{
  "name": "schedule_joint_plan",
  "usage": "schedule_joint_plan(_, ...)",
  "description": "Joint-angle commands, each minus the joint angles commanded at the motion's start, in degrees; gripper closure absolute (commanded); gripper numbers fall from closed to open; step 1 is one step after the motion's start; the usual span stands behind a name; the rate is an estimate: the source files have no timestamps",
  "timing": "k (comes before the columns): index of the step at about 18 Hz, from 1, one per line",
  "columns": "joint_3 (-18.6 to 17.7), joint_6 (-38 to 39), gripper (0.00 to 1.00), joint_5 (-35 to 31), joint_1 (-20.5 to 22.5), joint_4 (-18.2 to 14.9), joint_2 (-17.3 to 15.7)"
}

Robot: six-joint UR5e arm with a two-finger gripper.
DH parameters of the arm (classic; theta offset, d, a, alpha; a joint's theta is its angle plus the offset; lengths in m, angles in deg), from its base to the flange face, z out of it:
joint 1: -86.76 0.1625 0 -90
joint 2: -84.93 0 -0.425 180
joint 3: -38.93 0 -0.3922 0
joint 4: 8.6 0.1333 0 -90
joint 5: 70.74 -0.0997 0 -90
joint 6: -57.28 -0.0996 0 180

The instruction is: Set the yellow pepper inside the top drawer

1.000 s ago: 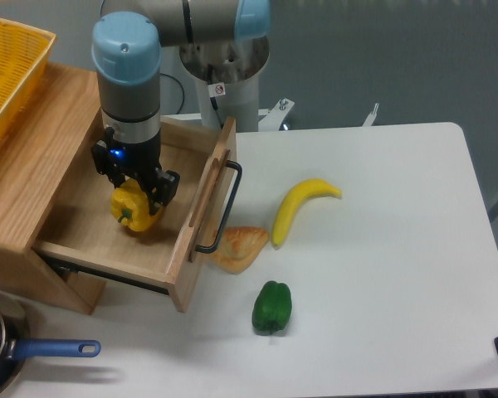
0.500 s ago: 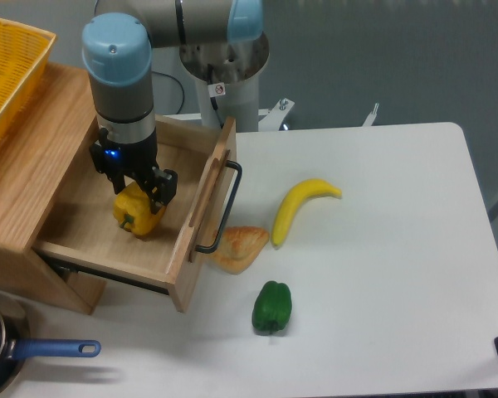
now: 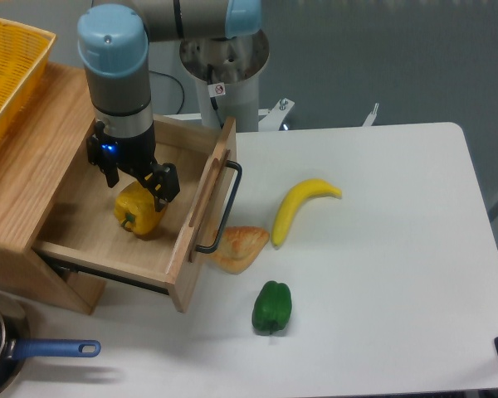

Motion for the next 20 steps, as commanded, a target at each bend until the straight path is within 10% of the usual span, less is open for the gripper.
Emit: schedule_joint_plan(20,4.22,-7.63,0.0,-2.28,14.75,-0.44,-3.96)
